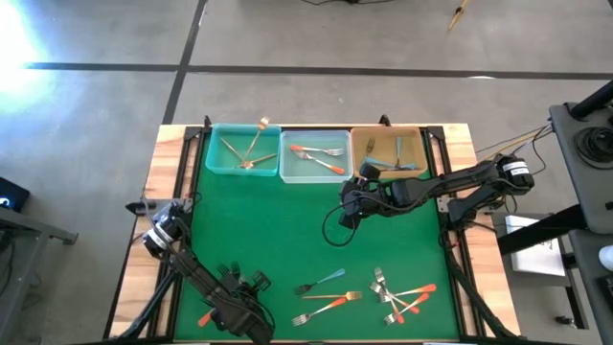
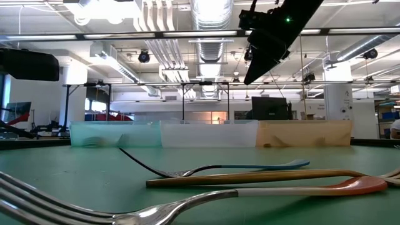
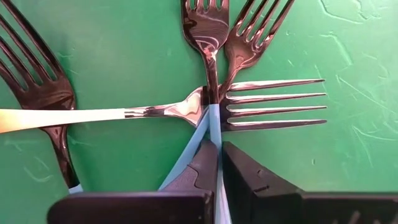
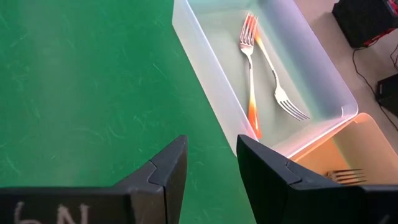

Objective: Sort silverware by color (type)
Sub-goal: Put the blue fork into the orange bin

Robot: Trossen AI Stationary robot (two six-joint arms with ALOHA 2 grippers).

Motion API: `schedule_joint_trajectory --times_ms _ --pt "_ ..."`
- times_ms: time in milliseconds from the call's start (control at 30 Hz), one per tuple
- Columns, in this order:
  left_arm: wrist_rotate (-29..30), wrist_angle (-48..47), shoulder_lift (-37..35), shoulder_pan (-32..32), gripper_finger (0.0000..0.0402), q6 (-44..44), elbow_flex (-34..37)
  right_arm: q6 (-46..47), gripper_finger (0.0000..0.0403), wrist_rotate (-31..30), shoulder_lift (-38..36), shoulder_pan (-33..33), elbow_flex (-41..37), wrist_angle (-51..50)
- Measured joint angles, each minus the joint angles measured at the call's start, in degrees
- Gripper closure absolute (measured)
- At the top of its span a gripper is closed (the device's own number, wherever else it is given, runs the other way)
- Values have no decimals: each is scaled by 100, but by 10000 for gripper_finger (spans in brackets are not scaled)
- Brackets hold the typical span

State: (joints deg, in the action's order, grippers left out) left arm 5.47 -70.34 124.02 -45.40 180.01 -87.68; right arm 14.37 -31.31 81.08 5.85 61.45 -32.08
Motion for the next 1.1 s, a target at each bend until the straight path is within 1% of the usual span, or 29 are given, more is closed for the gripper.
schedule_joint_trajectory --times_ms 100,333,567,667,767,833,967,1033,1067,1100 --pt "55 -163 38 -20 401 -12 -197 0 271 0 2 1 -2 2" --pt "140 -858 49 -31 401 -151 -1025 -1 271 0 2 0 -1 3" --pt "176 -1486 55 -55 401 -561 -1630 0 271 0 0 0 0 22" --pt "452 -1937 55 -76 401 -739 -1877 0 271 0 2 2 -2 24" --pt "857 -1946 26 -84 401 -913 -1951 -1 271 0 1 2 -1 61" --pt "1241 -1964 25 -77 401 -1303 -1910 -1 271 0 2 0 -2 100" --pt "2600 -1962 13 76 401 -2617 -1742 0 271 0 2 2 -1 109" --pt "3567 -1968 11 142 401 -3894 -1680 -1 271 0 2 2 -2 111" --pt "4127 -1964 11 150 401 -4488 -1674 0 271 0 2 1 -1 109" --pt "4813 -1964 11 150 401 -5041 -1674 -2 271 0 2 0 0 109"
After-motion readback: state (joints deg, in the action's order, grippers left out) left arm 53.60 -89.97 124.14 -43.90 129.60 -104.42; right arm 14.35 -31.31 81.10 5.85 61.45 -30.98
